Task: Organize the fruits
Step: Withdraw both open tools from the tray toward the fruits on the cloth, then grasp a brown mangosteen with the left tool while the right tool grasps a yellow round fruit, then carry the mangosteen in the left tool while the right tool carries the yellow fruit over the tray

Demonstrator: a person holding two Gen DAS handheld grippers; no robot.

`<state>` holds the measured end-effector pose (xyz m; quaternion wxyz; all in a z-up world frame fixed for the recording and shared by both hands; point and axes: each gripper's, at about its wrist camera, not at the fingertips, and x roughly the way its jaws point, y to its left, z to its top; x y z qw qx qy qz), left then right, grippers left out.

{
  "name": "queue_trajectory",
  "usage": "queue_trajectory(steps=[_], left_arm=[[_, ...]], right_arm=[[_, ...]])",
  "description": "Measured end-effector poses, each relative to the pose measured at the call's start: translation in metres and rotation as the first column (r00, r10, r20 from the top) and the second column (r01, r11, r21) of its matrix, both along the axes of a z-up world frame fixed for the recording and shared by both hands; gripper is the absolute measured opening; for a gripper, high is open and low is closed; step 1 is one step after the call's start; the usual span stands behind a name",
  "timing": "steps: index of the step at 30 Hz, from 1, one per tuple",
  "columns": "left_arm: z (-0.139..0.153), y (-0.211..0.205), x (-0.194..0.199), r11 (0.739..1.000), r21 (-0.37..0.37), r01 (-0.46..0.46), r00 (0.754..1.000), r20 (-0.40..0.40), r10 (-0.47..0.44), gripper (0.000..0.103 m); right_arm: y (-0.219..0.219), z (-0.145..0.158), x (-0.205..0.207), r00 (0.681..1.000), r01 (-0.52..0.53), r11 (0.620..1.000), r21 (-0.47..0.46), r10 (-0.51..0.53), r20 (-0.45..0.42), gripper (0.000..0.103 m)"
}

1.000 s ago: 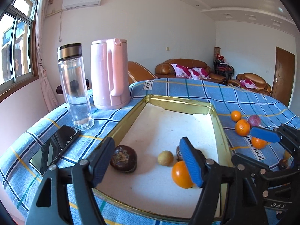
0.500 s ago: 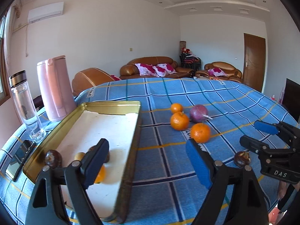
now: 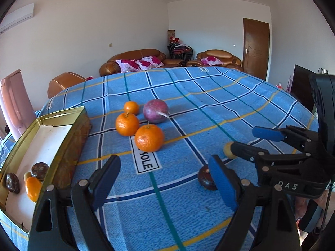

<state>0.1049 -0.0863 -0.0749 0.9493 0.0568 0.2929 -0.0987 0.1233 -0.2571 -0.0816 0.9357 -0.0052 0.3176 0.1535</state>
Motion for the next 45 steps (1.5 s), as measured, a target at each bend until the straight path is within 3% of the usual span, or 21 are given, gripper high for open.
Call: queue_trajectory(steps=[3,5,9,15,22,25,27,29,31,34,45], left_arm=[[-0.005,-0.005,-0.001,1.000,0.010,0.007,1.000,-0.010,-0.006,0.088],[-0.007,-0.004,0.000,1.000,0.011,0.005,1.000,-0.015,-0.005,0.088],[-0.008,-0.003,0.000,1.000,0.005,0.013,1.000,-0.020,-0.012,0.088],[-0.009,-0.010,-0.001,0.999,0.035,0.039,0.999,-0.019,-0.039,0.088],[-0.014,-0.037,0.002,0.988,0.076,0.138,0.989,-0.067,-0.133,0.088],[-0.020,-0.049,0.007,0.978,0.116,0.173,0.981,-0.107,-0.161,0.077],[-0.023,-0.049,0.014,0.976,0.093,0.196,0.972,-0.146,-0.182,0.066],[-0.027,-0.046,0.022,0.975,0.049,0.218,0.958,-0.203,-0.204,0.046],[-0.028,-0.042,0.025,0.974,0.008,0.228,0.949,-0.224,-0.221,0.045],[-0.028,-0.040,0.023,0.972,-0.014,0.236,0.947,-0.221,-0.234,0.044],[-0.019,-0.031,0.010,0.980,-0.015,0.199,0.973,-0.114,-0.200,0.044]], right_arm=[[0.002,-0.006,0.008,0.998,-0.027,1.000,0.002,0.027,-0.057,0.046],[0.007,-0.010,0.011,0.994,-0.051,0.999,-0.011,0.050,-0.093,0.044],[0.011,-0.018,0.019,0.984,-0.070,0.997,-0.026,0.065,-0.164,0.028],[0.004,-0.013,0.013,0.993,-0.033,0.999,-0.001,0.032,-0.113,0.028],[-0.008,-0.005,0.008,0.998,0.025,0.999,0.045,-0.022,-0.063,0.028],[-0.010,-0.005,0.009,0.998,0.029,0.998,0.057,-0.026,-0.060,0.028],[-0.010,-0.004,0.009,0.998,0.025,0.998,0.061,-0.021,-0.062,0.028],[-0.010,-0.004,0.009,0.998,0.020,0.998,0.058,-0.016,-0.061,0.028],[-0.009,-0.004,0.009,0.998,0.013,0.998,0.055,-0.010,-0.060,0.028],[-0.007,-0.005,0.008,0.998,0.002,0.999,0.052,0.001,-0.058,0.028],[-0.003,-0.002,-0.001,0.999,-0.039,0.998,0.045,0.039,-0.002,0.028]])
